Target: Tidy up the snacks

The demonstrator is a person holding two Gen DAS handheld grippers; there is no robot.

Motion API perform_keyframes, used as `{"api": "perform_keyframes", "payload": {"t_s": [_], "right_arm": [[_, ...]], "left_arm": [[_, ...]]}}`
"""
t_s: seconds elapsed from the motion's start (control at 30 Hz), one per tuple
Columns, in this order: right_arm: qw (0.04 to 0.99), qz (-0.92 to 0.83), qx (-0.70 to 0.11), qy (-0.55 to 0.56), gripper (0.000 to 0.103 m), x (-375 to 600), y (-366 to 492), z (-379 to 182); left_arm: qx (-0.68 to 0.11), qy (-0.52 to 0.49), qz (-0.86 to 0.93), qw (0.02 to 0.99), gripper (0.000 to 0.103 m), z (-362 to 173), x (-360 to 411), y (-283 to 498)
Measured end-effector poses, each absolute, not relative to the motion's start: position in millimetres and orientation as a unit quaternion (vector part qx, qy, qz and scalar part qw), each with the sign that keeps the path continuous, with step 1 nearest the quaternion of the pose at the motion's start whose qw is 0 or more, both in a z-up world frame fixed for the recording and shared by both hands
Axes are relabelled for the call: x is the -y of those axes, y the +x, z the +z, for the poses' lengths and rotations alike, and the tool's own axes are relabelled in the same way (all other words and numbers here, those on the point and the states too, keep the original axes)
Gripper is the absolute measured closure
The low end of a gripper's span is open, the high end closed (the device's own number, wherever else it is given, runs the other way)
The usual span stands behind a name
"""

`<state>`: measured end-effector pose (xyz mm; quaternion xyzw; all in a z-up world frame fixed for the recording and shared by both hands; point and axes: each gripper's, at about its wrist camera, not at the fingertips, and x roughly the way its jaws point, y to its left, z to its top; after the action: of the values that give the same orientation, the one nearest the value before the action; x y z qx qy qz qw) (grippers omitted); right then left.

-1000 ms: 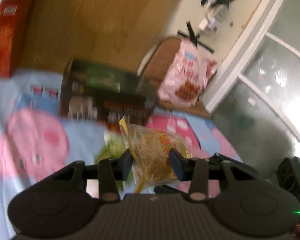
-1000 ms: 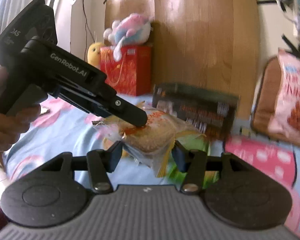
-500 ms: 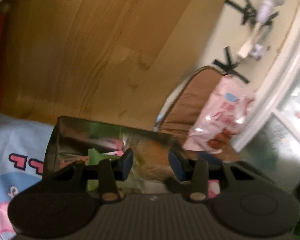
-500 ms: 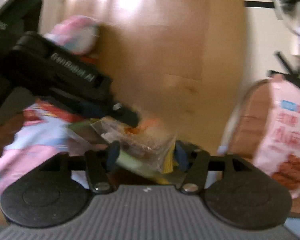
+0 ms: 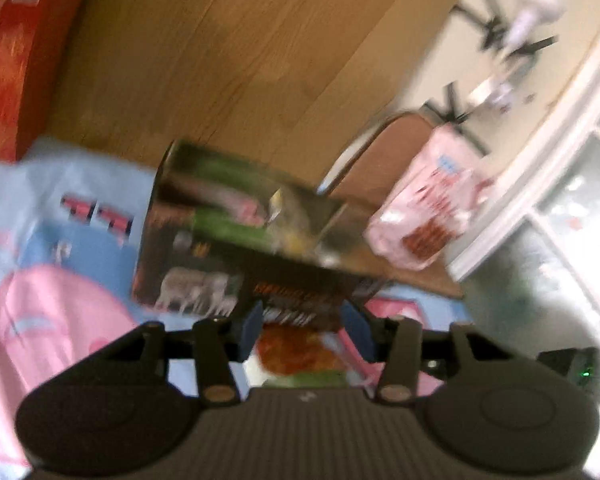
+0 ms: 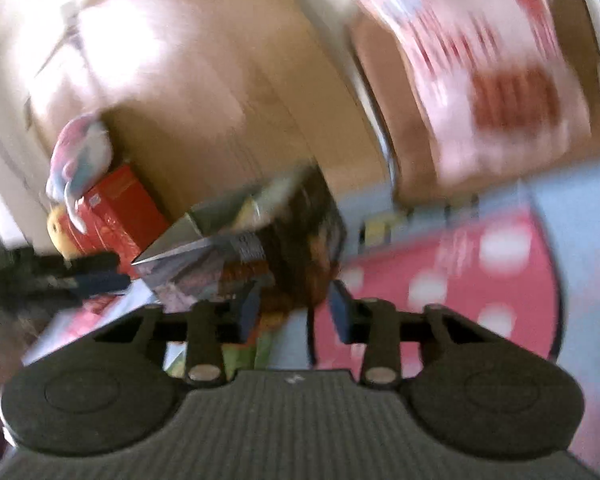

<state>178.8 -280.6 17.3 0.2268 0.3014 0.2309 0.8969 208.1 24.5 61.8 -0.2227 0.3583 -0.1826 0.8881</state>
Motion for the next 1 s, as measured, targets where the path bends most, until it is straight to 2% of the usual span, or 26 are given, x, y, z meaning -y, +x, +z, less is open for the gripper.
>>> {"api": "perform_keyframes", "payload": {"t_s": [0.1,0.2,0.3,0.37,0.4,0.53,0.73,1.0], "right_arm": [[0.881,0.234,-0.329,0.247,0.071,271,189,6],[0.848,0.263,-0.362,0.283,0.073,256,201,-6],[0.853,0.263,-0.362,0.269,0.076,238,198,-3],[0.855,0.271,-0.358,0.259,0.079,235,189,4],[0.854,0.276,-0.356,0.259,0.084,234,184,7],[0.858,0.299,-0.337,0.247,0.086,234,149,19],[0.886,0.313,-0.288,0.186,0.086,234,80,27],[0.886,0.301,-0.330,0.127,0.083,231,27,-5]], "left_arm": [[-0.401,-0.236,-0.166,0.869,0.059,38,-22,229],[-0.438,-0.247,-0.168,0.848,0.074,14,-13,244],[-0.433,-0.255,-0.161,0.849,0.082,14,-14,238],[-0.428,-0.244,-0.165,0.854,0.083,21,-16,225],[-0.421,-0.236,-0.170,0.859,0.084,26,-17,215],[-0.404,-0.203,-0.187,0.872,0.084,42,-14,177],[-0.385,-0.185,-0.223,0.876,0.084,43,-14,113],[-0.412,-0.129,-0.238,0.870,0.082,8,3,62]]}}
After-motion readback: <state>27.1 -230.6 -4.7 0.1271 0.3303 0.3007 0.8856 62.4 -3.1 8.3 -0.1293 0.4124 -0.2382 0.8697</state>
